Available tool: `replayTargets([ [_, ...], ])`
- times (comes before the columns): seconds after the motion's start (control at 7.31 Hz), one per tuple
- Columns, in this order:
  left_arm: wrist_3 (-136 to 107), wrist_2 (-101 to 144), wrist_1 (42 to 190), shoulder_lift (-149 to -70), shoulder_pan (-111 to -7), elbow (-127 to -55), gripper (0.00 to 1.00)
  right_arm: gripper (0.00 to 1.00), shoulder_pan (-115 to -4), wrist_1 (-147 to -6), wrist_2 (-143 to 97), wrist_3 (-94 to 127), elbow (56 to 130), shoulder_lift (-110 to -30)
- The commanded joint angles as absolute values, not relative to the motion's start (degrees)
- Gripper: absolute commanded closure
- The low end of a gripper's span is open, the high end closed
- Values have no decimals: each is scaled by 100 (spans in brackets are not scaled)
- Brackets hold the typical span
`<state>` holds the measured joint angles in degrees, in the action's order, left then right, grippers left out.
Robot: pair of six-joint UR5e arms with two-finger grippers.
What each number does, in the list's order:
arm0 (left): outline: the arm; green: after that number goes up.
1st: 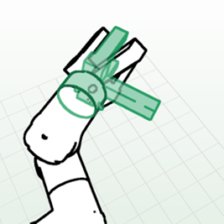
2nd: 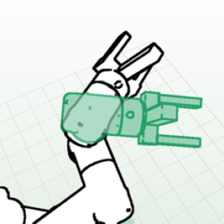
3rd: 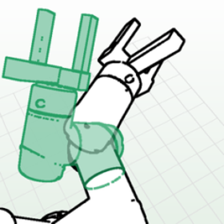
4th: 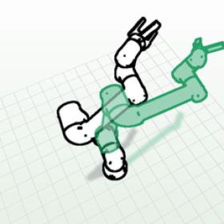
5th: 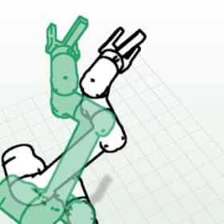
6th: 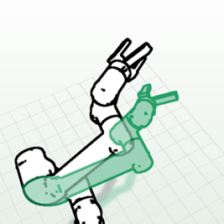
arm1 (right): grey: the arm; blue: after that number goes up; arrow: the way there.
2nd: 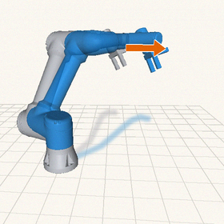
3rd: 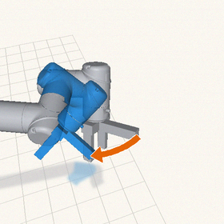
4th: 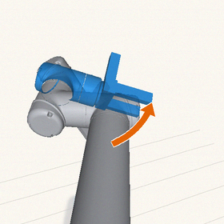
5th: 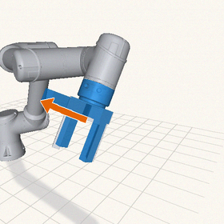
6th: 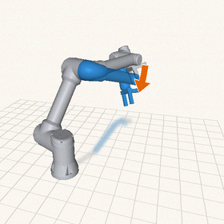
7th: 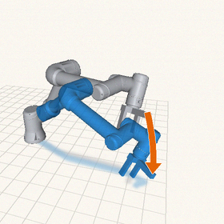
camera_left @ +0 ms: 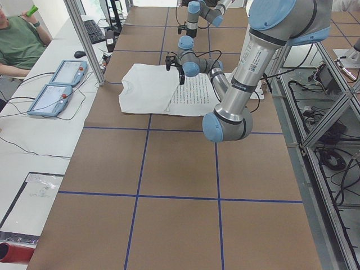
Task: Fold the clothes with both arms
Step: 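Move both grippers to the shirt's hem corners nearest the robot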
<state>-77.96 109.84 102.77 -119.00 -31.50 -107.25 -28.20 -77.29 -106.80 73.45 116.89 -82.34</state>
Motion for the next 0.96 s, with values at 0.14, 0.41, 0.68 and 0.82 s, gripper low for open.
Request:
replayTargets([
  [0.14, -7357, 10951, 10213, -10366, -3164, -12030, 0, 0, -1024, -7725, -9153, 8663, 11979, -8306],
  [0.41, -7356, 10960, 10213, -10283, -3164, -12129, 0, 2, -765, -7822, -9044, 8762, 11962, -8314],
  [0.68, -7365, 10960, 10213, -10283, -3164, -12138, 0, 5, -773, -8286, -9061, 8754, 12032, -8306],
  [0.82, -7374, 10960, 10213, -10283, -3164, -12146, 0, 8, -773, -8288, -9079, 8754, 12024, -8306],
])
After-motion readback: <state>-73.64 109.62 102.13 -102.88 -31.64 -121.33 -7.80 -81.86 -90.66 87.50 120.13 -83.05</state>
